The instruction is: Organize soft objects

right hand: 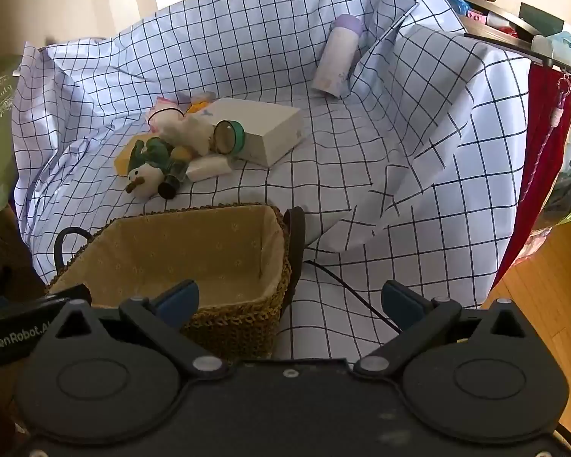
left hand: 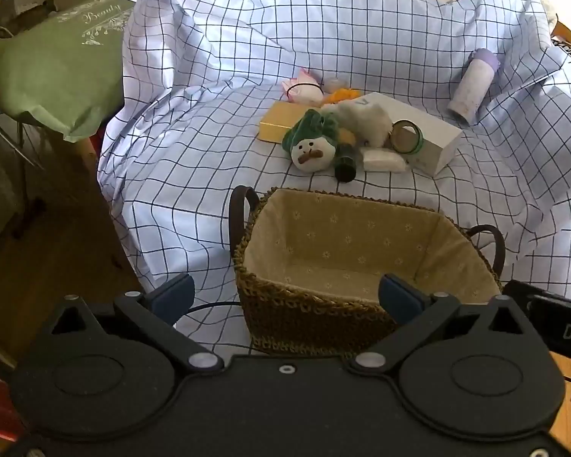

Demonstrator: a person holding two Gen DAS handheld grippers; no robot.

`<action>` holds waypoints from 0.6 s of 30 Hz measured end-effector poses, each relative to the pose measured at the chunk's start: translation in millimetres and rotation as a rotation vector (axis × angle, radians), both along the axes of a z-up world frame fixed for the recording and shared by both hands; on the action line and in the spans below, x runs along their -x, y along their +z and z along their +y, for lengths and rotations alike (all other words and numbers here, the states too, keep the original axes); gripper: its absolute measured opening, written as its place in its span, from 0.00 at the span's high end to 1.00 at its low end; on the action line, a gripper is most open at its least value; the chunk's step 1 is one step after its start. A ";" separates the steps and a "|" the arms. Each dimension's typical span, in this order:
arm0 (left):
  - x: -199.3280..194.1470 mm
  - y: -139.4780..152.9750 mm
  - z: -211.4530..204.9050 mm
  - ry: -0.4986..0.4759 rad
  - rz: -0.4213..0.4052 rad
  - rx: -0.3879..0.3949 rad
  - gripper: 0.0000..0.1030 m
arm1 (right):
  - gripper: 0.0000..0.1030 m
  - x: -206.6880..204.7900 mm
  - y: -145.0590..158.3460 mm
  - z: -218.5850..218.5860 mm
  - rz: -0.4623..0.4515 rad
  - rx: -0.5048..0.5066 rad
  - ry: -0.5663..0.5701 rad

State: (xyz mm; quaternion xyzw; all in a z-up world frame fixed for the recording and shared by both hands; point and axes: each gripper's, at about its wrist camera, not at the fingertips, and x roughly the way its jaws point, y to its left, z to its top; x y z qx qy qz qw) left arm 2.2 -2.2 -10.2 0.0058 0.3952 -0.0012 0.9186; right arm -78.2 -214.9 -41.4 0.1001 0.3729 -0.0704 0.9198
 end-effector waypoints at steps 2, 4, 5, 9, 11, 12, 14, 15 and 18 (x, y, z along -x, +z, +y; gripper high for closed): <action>-0.4 -1.3 -0.2 -0.003 0.002 0.003 0.03 | 0.00 0.3 -2.6 1.2 -0.001 -0.003 0.000; -0.5 -2.0 -0.1 -0.004 0.004 0.005 0.03 | 0.00 1.6 -5.1 2.2 -0.002 -0.006 0.000; -0.4 -2.0 -0.1 -0.004 0.004 0.006 0.03 | 0.00 6.7 -3.5 -5.6 0.001 -0.013 0.002; -1.3 -1.2 0.5 -0.005 0.006 0.007 0.03 | 0.00 6.2 4.6 -7.6 0.017 -0.011 0.000; -1.7 -1.9 0.4 -0.006 0.010 0.009 0.03 | 0.00 5.8 4.4 -6.3 0.019 -0.010 0.000; -1.6 -2.2 0.6 -0.006 0.012 0.010 0.03 | 0.00 6.0 4.4 -6.1 0.020 -0.009 0.001; -1.4 -2.1 1.7 -0.007 0.016 0.012 0.03 | 0.00 4.9 5.1 -5.1 0.023 -0.009 0.001; -1.5 -1.9 1.8 -0.007 0.017 0.014 0.03 | 0.00 5.2 5.1 -5.1 0.023 -0.009 0.002; -0.7 -2.1 2.6 -0.006 0.017 0.016 0.03 | 0.00 5.1 4.4 -3.6 0.027 -0.010 0.002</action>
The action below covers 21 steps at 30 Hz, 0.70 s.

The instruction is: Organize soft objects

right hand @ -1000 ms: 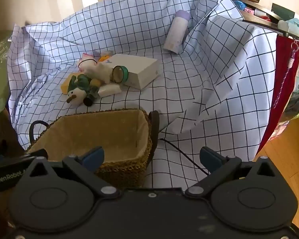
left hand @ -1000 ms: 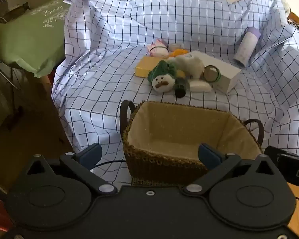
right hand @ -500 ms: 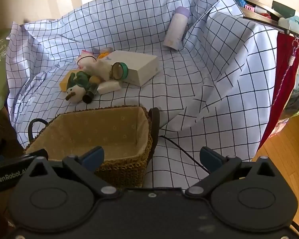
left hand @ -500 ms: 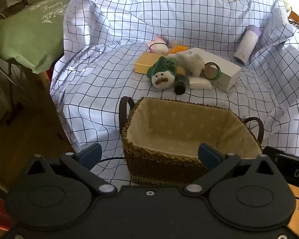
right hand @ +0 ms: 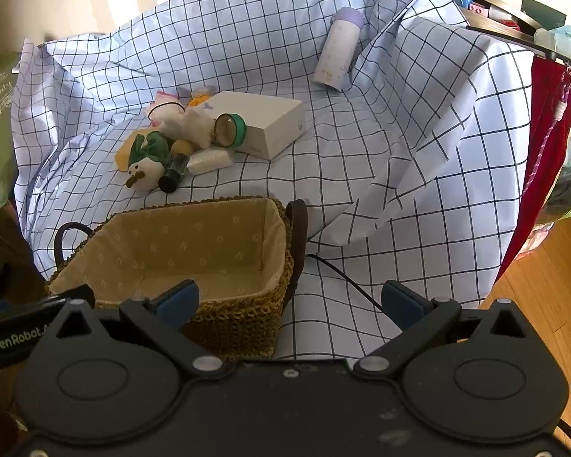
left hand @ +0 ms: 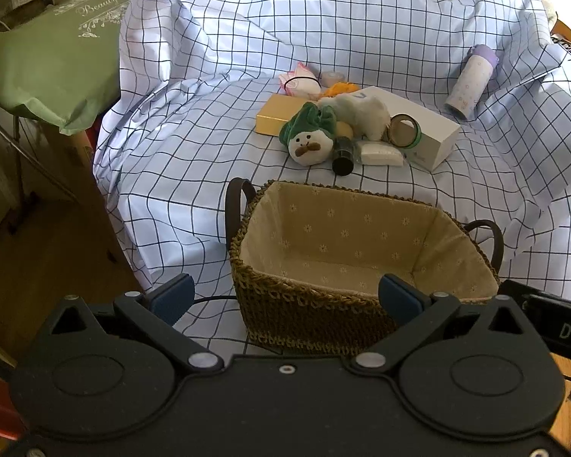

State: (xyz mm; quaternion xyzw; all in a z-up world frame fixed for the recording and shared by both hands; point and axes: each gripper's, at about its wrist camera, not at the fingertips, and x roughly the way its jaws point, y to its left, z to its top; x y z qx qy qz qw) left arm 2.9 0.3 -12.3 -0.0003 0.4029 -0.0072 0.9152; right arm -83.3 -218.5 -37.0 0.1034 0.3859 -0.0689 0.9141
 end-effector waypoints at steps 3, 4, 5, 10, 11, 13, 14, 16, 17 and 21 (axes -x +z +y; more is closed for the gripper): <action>0.2 0.0 0.1 -0.001 0.001 0.001 0.03 | 0.00 -0.4 -0.4 0.6 0.003 -0.001 0.001; 0.3 -0.1 -0.1 0.000 0.002 0.001 0.03 | 0.00 -0.2 -0.5 0.8 0.003 -0.001 0.000; 0.4 -0.4 -0.1 0.000 0.003 0.002 0.03 | 0.00 -0.2 -0.6 0.9 0.003 -0.001 0.000; 1.0 -1.3 -0.2 0.000 0.004 0.003 0.03 | 0.00 0.0 -1.5 1.8 0.005 -0.001 0.000; 1.3 -2.0 -0.3 0.000 0.005 0.004 0.03 | 0.00 0.2 -2.2 2.6 0.006 -0.001 0.000; 2.0 -3.0 -0.4 0.000 0.008 0.006 0.03 | 0.00 0.2 -2.5 2.6 0.007 -0.001 0.001; 1.3 -3.2 0.0 0.000 0.011 0.007 0.03 | 0.00 0.1 -2.4 2.4 0.007 -0.001 0.001; 0.7 -3.3 -0.3 0.001 0.014 0.008 0.03 | 0.00 0.6 -2.5 2.6 0.007 -0.001 0.001; 0.9 -3.2 -0.3 0.001 0.015 0.009 0.03 | 0.00 0.0 -2.3 2.3 0.007 -0.002 0.001; 0.7 -3.1 -0.2 0.001 0.015 0.009 0.03 | 0.00 -0.2 -2.7 2.4 0.010 -0.002 0.001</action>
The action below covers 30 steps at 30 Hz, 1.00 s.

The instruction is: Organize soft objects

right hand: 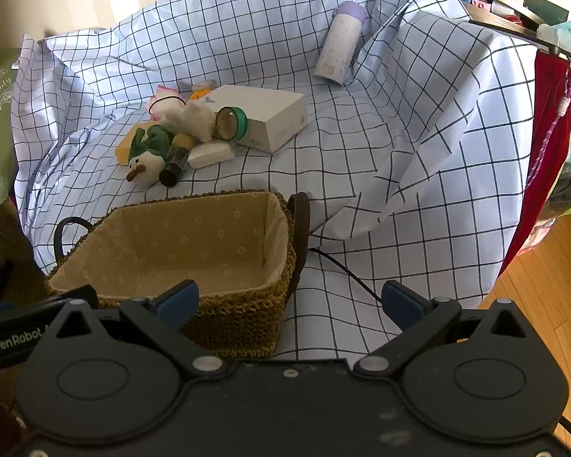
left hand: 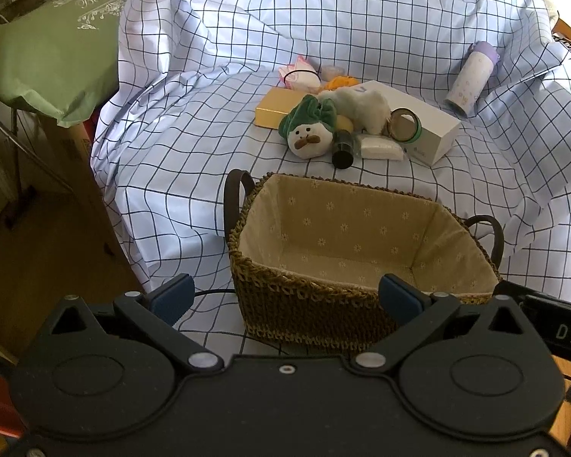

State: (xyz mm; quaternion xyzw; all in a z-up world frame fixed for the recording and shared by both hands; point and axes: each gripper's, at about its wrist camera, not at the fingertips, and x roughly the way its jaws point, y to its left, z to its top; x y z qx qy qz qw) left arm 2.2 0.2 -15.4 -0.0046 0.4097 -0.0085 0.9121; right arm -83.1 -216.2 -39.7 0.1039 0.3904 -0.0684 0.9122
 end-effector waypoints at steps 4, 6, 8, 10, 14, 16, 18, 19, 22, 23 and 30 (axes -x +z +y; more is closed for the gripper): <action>-0.1 -0.1 0.6 0.001 0.003 0.002 0.03 | 0.00 -0.1 -0.7 0.6 0.002 0.001 0.001; -0.3 -0.1 0.7 0.002 0.005 0.004 0.03 | 0.00 -0.4 -0.5 0.4 0.003 0.000 0.000; -0.7 0.1 1.2 0.002 0.006 0.006 0.03 | 0.00 -0.5 -0.7 0.6 0.004 0.000 0.000; -0.4 -0.1 1.1 0.002 0.007 0.006 0.03 | 0.00 0.0 -1.0 0.8 0.004 0.000 0.000; -1.0 0.2 1.9 0.001 0.009 0.008 0.03 | 0.00 -0.8 -0.6 0.5 0.005 0.000 0.000; -0.8 0.1 1.9 0.001 0.009 0.008 0.03 | 0.00 -0.7 -0.6 0.4 0.005 0.000 0.001; -0.9 0.2 2.0 0.001 0.009 0.007 0.03 | 0.00 -1.0 -0.4 0.2 0.005 0.000 0.001; -0.9 0.2 2.0 0.001 0.009 0.007 0.03 | 0.00 -0.9 -0.4 0.3 0.005 0.000 0.001; -1.0 0.2 2.0 0.001 0.009 0.008 0.03 | 0.00 -0.8 -0.6 0.5 0.005 0.000 0.001; -1.0 0.2 2.0 0.001 0.009 0.008 0.03 | 0.00 -1.0 -0.6 0.4 0.006 -0.001 0.001; -2.1 0.8 3.8 0.003 0.005 0.015 0.03 | 0.00 -3.1 -0.2 0.2 0.011 -0.006 0.010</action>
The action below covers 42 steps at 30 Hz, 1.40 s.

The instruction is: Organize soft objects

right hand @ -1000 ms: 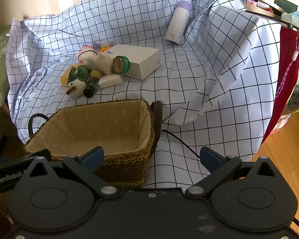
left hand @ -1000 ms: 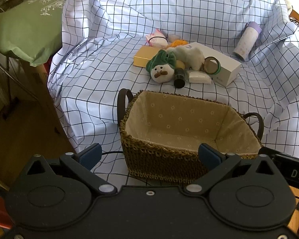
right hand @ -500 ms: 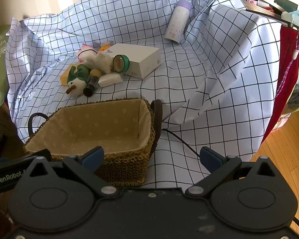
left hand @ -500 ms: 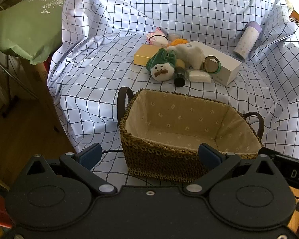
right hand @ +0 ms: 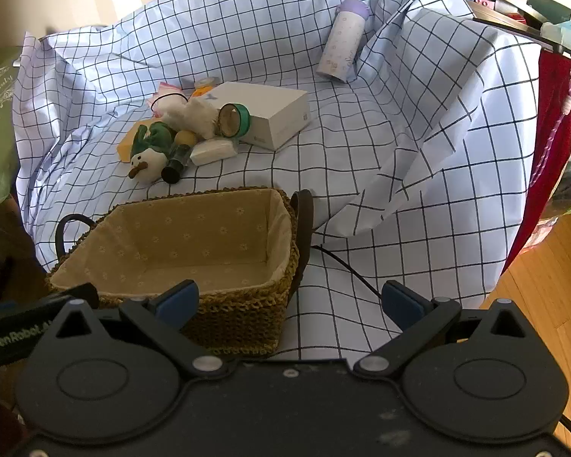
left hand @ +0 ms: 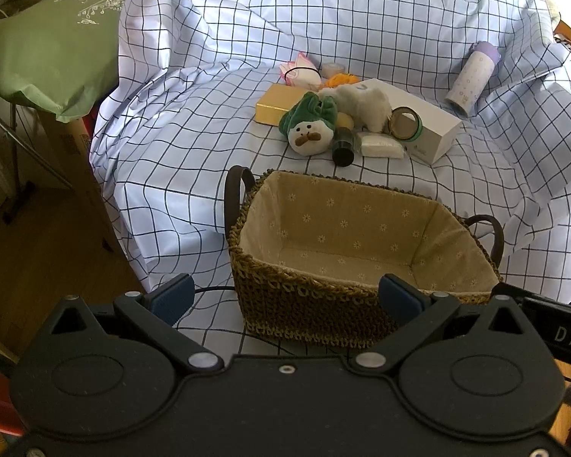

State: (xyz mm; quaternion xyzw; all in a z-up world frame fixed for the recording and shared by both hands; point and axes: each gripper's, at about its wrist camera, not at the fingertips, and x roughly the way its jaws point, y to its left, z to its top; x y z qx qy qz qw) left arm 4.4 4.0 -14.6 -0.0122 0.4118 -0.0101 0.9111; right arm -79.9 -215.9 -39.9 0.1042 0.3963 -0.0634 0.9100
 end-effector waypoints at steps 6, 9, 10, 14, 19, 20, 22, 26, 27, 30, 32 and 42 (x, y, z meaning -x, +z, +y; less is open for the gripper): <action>-3.7 1.7 6.7 0.021 -0.009 0.012 0.03 | 0.00 -4.2 3.2 -1.0 -0.005 0.005 -0.005; -6.0 1.0 8.4 0.018 0.001 0.014 0.03 | 0.00 -7.0 2.8 0.9 -0.001 0.010 0.005; -6.2 0.9 8.3 0.018 0.001 0.010 0.03 | 0.00 -8.1 2.7 1.3 0.000 0.011 0.008; -10.4 6.0 10.7 0.010 -0.011 0.004 0.03 | 0.00 -15.5 3.3 2.0 0.006 0.008 0.019; -26.5 16.4 17.0 0.009 -0.044 0.007 0.03 | 0.00 -32.7 7.5 2.5 0.004 0.019 0.025; -31.0 18.3 17.8 0.009 -0.052 0.002 0.03 | 0.00 -36.6 9.1 2.2 0.001 0.021 0.026; -39.6 22.1 17.9 0.005 -0.068 -0.011 0.03 | 0.00 -46.3 12.9 1.3 -0.004 0.026 0.028; -59.9 25.5 16.9 -0.024 -0.079 -0.032 0.04 | 0.00 -67.4 17.8 0.5 -0.008 0.044 0.035; -65.8 25.4 16.6 -0.031 -0.076 -0.034 0.04 | 0.00 -72.8 18.5 0.0 -0.009 0.048 0.037; -84.1 22.7 16.4 -0.044 -0.059 -0.040 0.04 | 0.01 -90.4 20.7 0.9 -0.008 0.063 0.048; -98.0 20.7 16.4 -0.058 -0.041 -0.039 0.04 | 0.01 -101.9 21.4 1.5 -0.009 0.070 0.054; -162.6 18.6 21.9 -0.070 -0.031 -0.033 0.12 | 0.01 -171.1 23.8 7.4 -0.006 0.097 0.100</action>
